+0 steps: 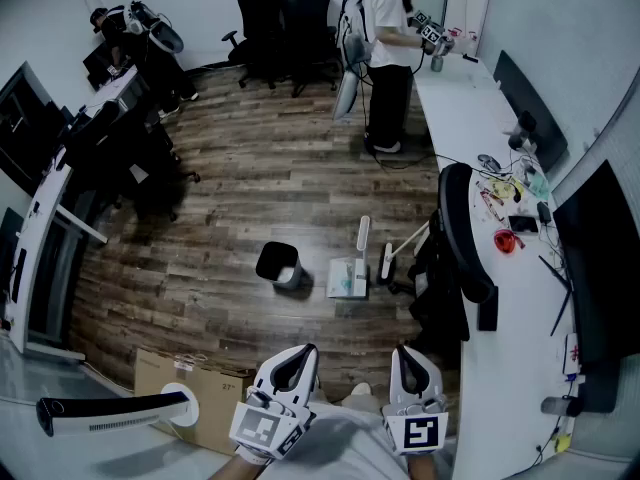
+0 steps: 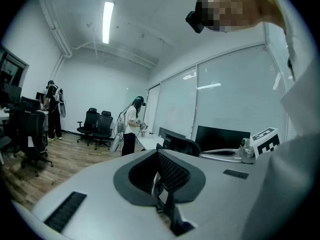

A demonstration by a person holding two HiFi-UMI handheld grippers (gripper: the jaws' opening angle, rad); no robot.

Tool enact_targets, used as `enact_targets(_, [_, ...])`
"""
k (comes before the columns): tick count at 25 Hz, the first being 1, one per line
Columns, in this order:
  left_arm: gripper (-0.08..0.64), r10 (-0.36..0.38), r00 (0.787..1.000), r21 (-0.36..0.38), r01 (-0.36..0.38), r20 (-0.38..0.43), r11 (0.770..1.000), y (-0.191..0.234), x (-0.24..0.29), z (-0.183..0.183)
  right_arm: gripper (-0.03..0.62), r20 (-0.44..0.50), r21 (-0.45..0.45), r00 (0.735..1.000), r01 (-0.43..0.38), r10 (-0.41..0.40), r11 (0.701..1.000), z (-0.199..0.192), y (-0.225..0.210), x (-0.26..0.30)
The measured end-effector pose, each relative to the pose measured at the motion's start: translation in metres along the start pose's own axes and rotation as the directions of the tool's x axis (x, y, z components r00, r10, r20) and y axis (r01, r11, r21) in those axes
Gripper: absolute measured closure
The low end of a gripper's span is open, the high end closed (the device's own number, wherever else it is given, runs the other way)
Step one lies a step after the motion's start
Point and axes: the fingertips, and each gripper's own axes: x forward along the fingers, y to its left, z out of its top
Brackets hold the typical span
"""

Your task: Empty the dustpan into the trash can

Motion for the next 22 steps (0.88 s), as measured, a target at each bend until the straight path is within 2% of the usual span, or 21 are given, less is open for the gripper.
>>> enact_targets(4, [0.554,-0.003,1.000,-0.017,0.003,0.002,1.000,0.006,-0.003,-0.009,0.581,0.035,0.023,0.999,0.016,-0.017,1.000,-0.004,0.000,0.008])
enact_targets(9, [0.554,0.007,1.000,-0.008,-0.007,0.016,1.000,0.007,-0.010,-0.011,0.581,0.020,-0.009,0.999,-0.033,0.033,0.999,0.000,0.013,0.013])
enact_targets(13, [0.554,0.005,1.000,-0.002,-0.004,0.028,1.000,-0.004,-0.013,-0.010,0.581,0.079,0.009,0.995,-0.068,0.067,0.998,0.015,0.018,0.003])
enact_targets(16, [0.554,0.015,0.999,-0.001,-0.015,0.032,1.000,-0.017,-0.012,-0.010,0.581,0.123,-0.042,0.990,-0.059,0.064,0.997,0.021,0.010,-0.006])
enact_targets(22, [0.554,0.047,0.999,-0.005,-0.046,0.027,0.999,-0.041,-0.012,-0.022,0.581,0.073,-0.033,0.994,-0.078,0.080,0.996,-0.010,-0.010,-0.024])
